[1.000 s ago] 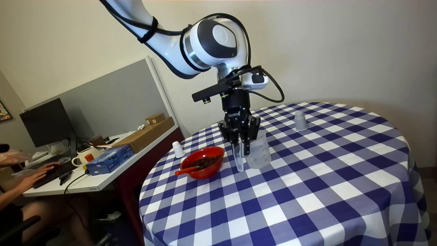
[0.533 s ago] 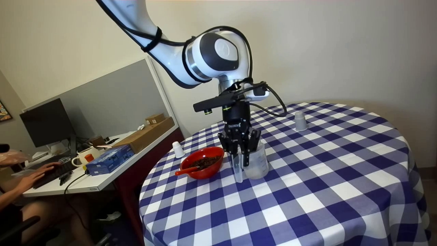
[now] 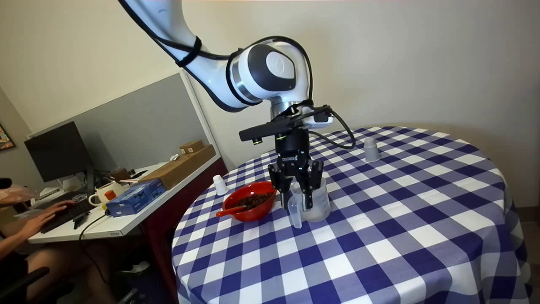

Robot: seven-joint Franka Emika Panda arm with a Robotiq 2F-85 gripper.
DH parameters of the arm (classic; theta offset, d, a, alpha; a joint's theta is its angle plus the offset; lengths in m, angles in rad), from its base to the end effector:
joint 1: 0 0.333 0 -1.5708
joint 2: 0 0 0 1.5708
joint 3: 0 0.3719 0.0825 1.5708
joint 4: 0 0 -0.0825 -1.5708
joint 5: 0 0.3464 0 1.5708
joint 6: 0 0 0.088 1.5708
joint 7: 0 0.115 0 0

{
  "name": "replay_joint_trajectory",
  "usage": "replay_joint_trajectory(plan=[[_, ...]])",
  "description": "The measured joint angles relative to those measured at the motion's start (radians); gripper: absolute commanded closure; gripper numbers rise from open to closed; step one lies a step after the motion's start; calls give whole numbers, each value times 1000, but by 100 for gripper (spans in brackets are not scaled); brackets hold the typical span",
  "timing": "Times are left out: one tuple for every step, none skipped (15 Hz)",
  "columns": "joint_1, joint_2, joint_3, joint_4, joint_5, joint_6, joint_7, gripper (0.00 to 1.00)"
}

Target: Pour the contents in the clear jug into the red bowl

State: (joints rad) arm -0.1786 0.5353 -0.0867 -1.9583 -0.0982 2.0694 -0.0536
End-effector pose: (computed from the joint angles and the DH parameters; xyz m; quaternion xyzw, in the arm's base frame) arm 0.5482 -0.1519 0.2448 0.9734 -0.0700 -0.2166 0.0260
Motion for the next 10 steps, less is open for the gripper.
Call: replay_joint_trajectory(plan=[[0, 0, 0, 0, 0, 0, -5, 5], [0, -2, 2, 0, 2, 1, -10, 1], [0, -8, 4, 0, 7, 3, -17, 0], [0, -17, 7, 0, 15, 7, -27, 0], [1, -32, 11, -1, 22, 12, -35, 0], [2, -53, 15, -3, 28, 13, -44, 0], [5, -79, 19, -6, 31, 13, -49, 0], [8, -111, 22, -13, 35, 13, -49, 0], [12, -147, 25, -22, 40, 13, -49, 0], [16, -183, 27, -35, 41, 13, -49, 0]])
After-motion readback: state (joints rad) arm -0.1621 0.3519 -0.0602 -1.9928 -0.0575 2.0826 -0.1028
